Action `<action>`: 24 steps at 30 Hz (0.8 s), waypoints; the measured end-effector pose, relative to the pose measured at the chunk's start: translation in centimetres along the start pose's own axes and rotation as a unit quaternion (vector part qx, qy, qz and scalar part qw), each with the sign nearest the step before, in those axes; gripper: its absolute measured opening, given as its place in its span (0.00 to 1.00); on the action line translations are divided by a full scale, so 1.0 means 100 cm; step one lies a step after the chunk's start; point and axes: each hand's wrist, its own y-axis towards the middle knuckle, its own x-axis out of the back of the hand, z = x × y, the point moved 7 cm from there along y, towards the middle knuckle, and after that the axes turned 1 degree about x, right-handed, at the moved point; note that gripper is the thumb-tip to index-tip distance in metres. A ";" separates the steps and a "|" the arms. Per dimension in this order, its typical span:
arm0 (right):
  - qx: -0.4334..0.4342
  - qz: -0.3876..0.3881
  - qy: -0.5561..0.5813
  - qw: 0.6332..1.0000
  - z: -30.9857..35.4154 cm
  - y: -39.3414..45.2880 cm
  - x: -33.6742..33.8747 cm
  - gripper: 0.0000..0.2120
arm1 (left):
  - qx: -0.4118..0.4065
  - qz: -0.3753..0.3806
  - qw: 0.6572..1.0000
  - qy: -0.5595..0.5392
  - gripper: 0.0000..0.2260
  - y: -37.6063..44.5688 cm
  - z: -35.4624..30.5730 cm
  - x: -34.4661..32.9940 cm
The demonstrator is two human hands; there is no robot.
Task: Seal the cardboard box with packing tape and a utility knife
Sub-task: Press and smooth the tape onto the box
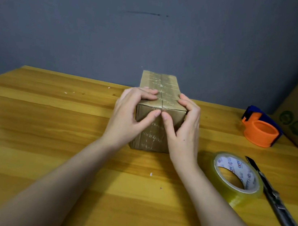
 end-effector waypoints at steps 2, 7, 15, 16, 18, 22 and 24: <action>0.004 0.009 0.003 1.000 -0.001 -0.002 0.000 0.24 | -0.011 0.009 1.000 0.011 0.14 -0.001 0.001 -0.001; 0.014 0.034 0.006 0.999 -0.003 -0.006 0.001 0.27 | -0.048 0.036 0.997 0.056 0.20 -0.005 0.004 -0.003; 0.028 0.085 -0.005 0.996 -0.004 -0.008 0.001 0.32 | -0.066 0.073 0.992 0.075 0.28 -0.006 0.005 -0.001; 0.032 0.082 -0.009 0.996 -0.002 -0.007 0.001 0.31 | -0.059 0.074 0.993 0.065 0.26 -0.005 0.005 0.001; 0.016 0.061 -0.004 0.998 0.001 -0.005 0.003 0.27 | -0.026 0.065 0.997 0.023 0.20 -0.003 0.004 0.004; -0.047 -0.001 -0.009 0.999 0.007 0.002 0.002 0.24 | 0.032 0.015 0.999 -0.027 0.11 0.005 0.005 0.008; -0.044 -0.013 -0.025 0.999 0.007 0.003 0.001 0.24 | 0.034 0.005 0.999 -0.024 0.10 0.005 0.006 0.007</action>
